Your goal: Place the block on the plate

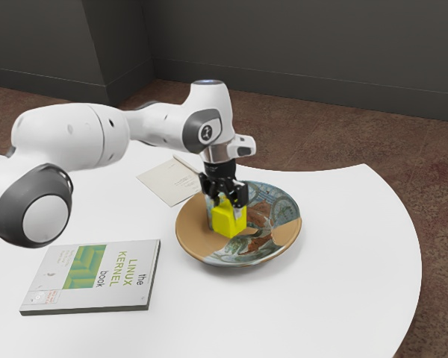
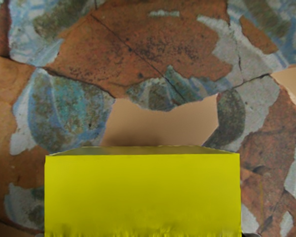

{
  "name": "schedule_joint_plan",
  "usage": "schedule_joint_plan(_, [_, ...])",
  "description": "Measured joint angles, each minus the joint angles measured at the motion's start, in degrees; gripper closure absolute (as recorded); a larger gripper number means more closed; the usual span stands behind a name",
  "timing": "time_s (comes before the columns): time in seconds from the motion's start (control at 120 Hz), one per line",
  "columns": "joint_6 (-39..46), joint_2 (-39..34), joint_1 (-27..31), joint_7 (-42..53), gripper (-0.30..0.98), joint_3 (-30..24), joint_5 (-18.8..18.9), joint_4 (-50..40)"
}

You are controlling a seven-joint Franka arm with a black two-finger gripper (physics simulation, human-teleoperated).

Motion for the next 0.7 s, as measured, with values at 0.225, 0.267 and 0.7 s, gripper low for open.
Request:
schedule_joint_plan(0.225, [0.64, -3.14, -0.35, 0.12, 0.06, 0.00, -0.76, -0.33])
schedule_joint_plan(0.267, [0.25, -5.37, -0.50, 0.08, 0.05, -0.04, -0.79, -0.55])
schedule_joint_plan(0.7, [-15.69, -34.32, 5.84, -2.72, 0.01, 0.09, 1.27, -11.68])
